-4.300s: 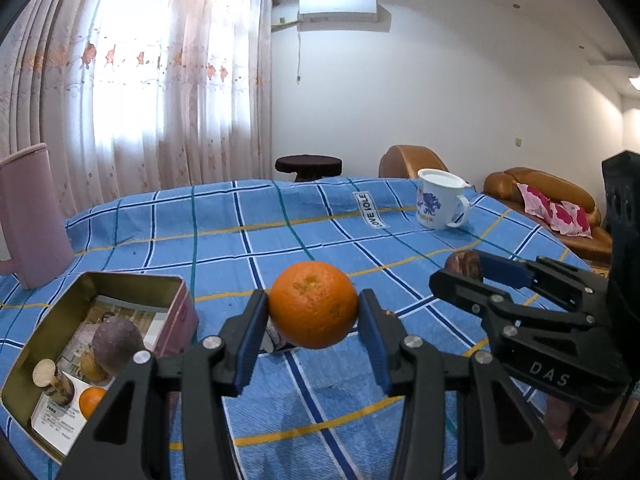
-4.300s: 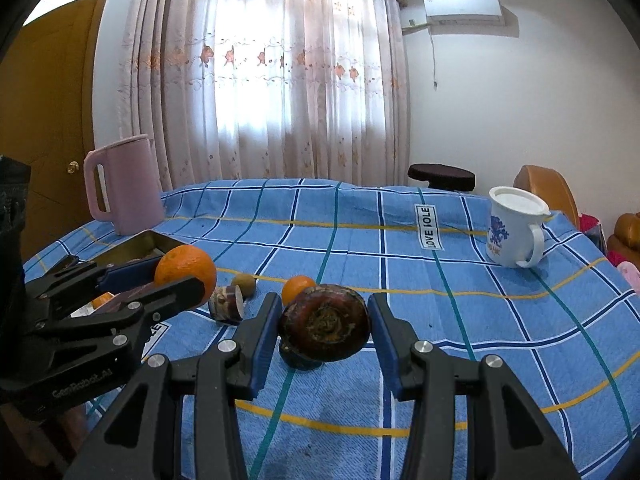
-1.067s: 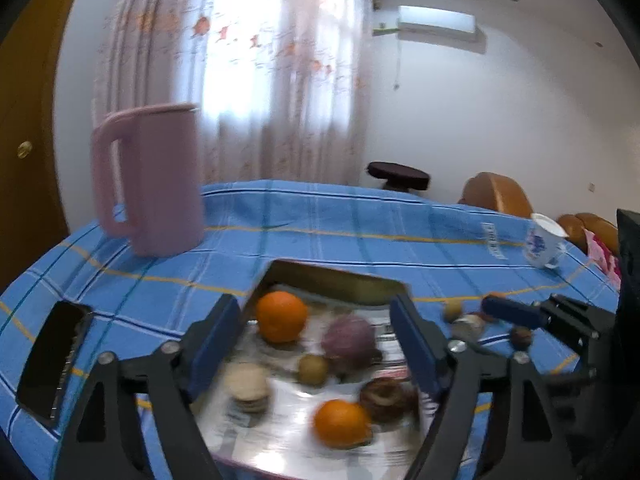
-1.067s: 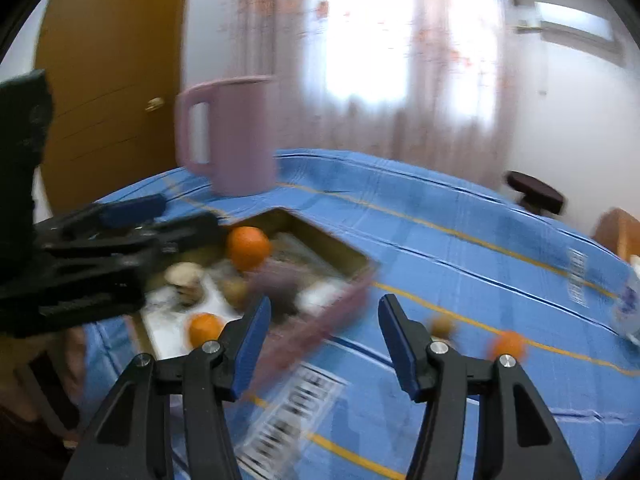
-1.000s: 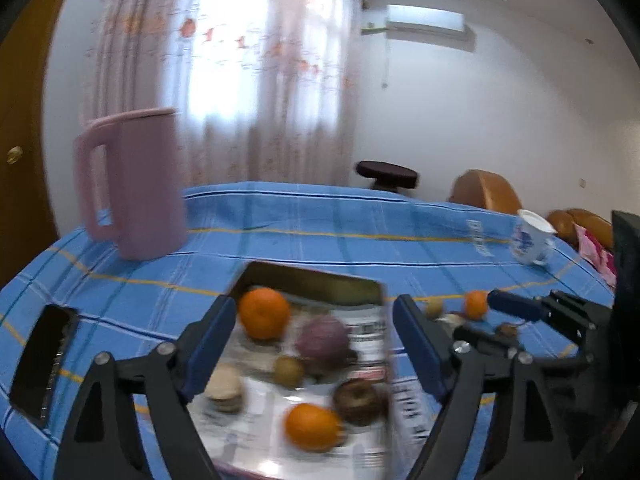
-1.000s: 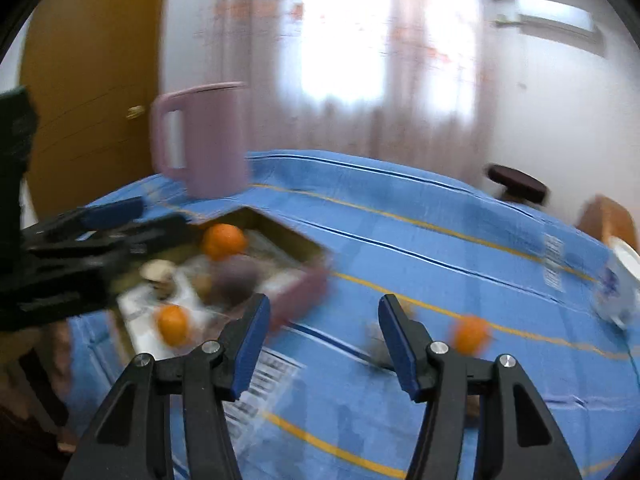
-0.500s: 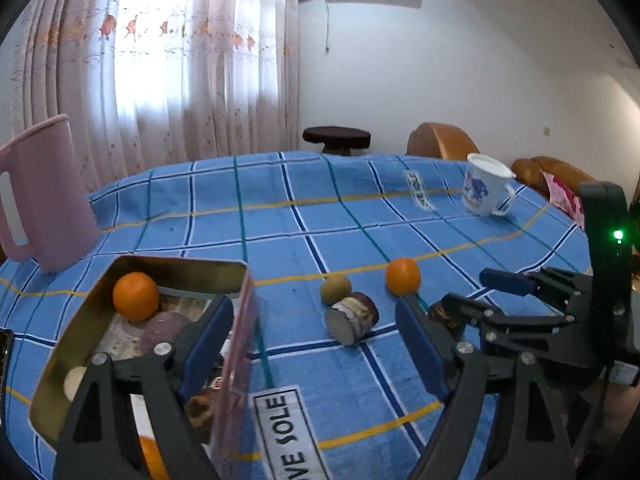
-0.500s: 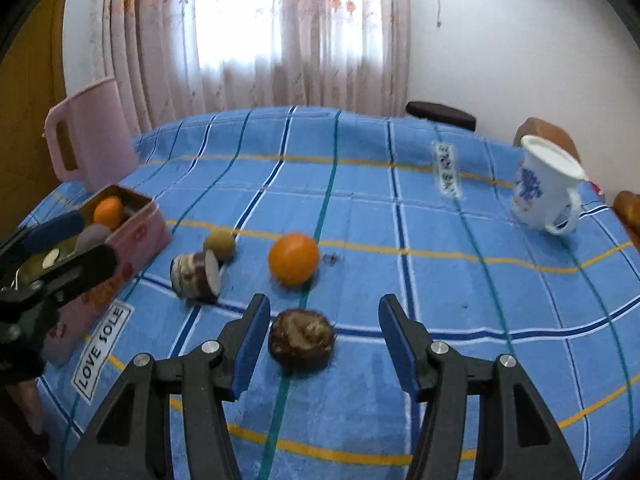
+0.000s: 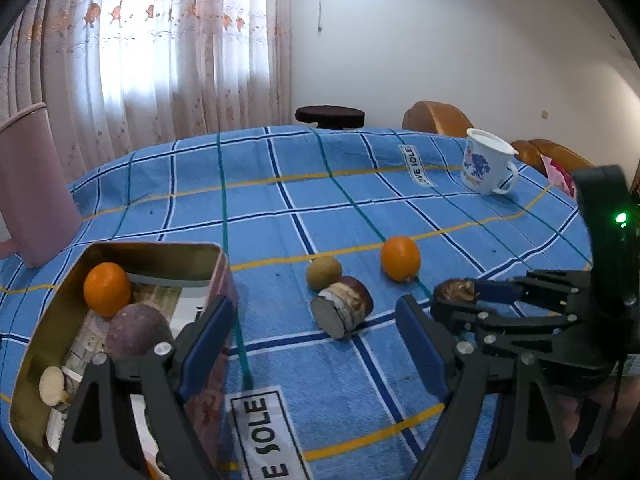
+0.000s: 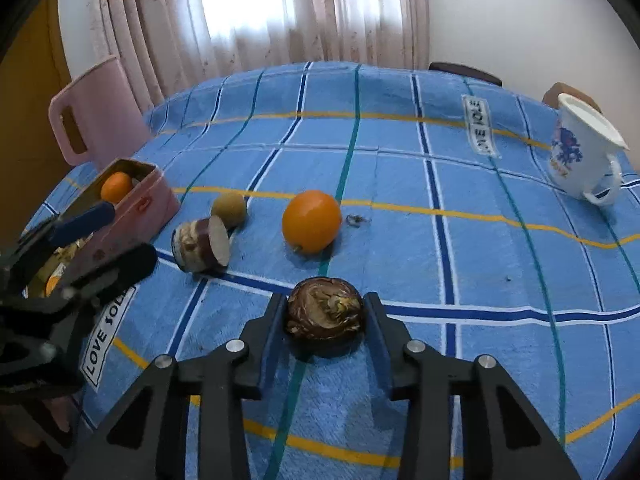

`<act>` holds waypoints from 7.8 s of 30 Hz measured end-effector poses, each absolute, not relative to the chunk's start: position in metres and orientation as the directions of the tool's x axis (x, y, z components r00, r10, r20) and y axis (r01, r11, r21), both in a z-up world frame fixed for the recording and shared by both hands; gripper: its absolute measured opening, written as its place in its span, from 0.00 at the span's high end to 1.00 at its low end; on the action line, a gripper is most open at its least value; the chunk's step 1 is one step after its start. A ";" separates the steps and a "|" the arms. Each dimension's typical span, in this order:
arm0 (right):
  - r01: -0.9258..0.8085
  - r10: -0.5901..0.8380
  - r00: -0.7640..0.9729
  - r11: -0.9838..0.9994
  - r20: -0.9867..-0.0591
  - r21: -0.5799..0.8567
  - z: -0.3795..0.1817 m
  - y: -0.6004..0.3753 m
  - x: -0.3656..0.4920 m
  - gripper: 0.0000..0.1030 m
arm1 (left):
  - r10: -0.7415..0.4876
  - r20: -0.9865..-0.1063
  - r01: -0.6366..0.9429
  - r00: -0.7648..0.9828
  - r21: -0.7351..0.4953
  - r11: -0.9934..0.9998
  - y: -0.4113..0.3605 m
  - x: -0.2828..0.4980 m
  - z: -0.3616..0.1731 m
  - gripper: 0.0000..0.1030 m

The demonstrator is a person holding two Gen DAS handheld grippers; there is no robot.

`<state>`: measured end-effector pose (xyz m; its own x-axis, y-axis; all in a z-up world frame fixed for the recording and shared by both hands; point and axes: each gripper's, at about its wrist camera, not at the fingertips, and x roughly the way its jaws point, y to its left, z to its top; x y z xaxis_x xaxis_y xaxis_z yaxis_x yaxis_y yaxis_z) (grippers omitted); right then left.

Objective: Organize fruits
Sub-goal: 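Grasp the striped can with the left tool while the right tool grasps the dark brown fruit, then carry the can and dark brown fruit with both tools over the tin box, then open both tools to drop the can and dark brown fruit into the tin, then grasp the kiwi with the left tool while the right tool grasps an orange, then carry the kiwi and orange with both tools over the tin box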

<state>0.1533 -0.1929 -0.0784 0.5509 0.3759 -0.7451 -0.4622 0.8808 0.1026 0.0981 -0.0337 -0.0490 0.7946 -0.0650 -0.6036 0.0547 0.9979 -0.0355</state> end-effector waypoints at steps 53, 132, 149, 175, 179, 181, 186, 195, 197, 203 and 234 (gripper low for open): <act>-0.478 0.444 0.740 0.876 -0.504 0.069 -0.041 -0.211 0.108 0.60 | -0.084 -0.466 0.078 0.881 -0.033 0.996 -0.053 0.084 -0.034 0.57; -0.810 0.685 0.507 0.587 -0.524 -0.017 -0.035 -0.003 0.061 0.60 | 0.162 -0.520 -0.259 0.839 -0.119 0.959 0.129 0.017 -0.045 0.57; -0.828 0.657 0.443 0.561 -0.610 0.003 -0.054 0.010 0.067 0.50 | 0.182 -0.551 -0.270 0.814 -0.082 0.959 0.128 0.020 -0.048 0.25; -0.438 0.322 0.652 0.899 -0.687 0.006 -0.057 -0.146 0.184 0.49 | 0.031 -0.546 -0.044 0.837 -0.011 0.999 -0.007 0.098 -0.025 0.10; -0.447 0.324 0.605 0.894 -0.728 0.026 -0.069 -0.145 0.199 0.55 | 0.039 -0.565 -0.041 0.824 0.009 0.999 -0.012 0.108 -0.029 0.10; -0.449 0.320 0.577 0.893 -0.751 0.036 -0.078 -0.144 0.205 0.62 | 0.043 -0.571 -0.032 0.820 0.029 0.999 -0.016 0.111 -0.029 0.10; -0.442 0.351 0.569 0.893 -0.744 0.083 -0.079 -0.155 0.206 0.64 | 0.032 -0.595 -0.019 0.803 0.028 0.999 -0.024 0.118 -0.033 0.10; -0.370 0.323 0.626 0.924 -0.710 0.094 -0.072 -0.190 0.207 0.63 | 0.000 -0.681 0.038 0.732 0.040 0.999 -0.053 0.161 -0.055 0.26; -0.372 0.333 0.629 0.922 -0.702 0.104 -0.071 -0.192 0.207 0.63 | -0.004 -0.717 0.037 0.697 0.031 0.999 -0.053 0.175 -0.065 0.31; -0.393 0.337 0.645 0.916 -0.685 0.081 -0.067 -0.187 0.202 0.63 | 0.010 -0.739 0.046 0.674 0.056 0.997 -0.059 0.185 -0.069 0.49; -0.425 0.399 0.672 0.898 -0.624 0.116 -0.058 -0.194 0.191 0.63 | -0.073 -0.683 0.080 0.727 -0.022 0.997 -0.060 0.165 -0.061 0.71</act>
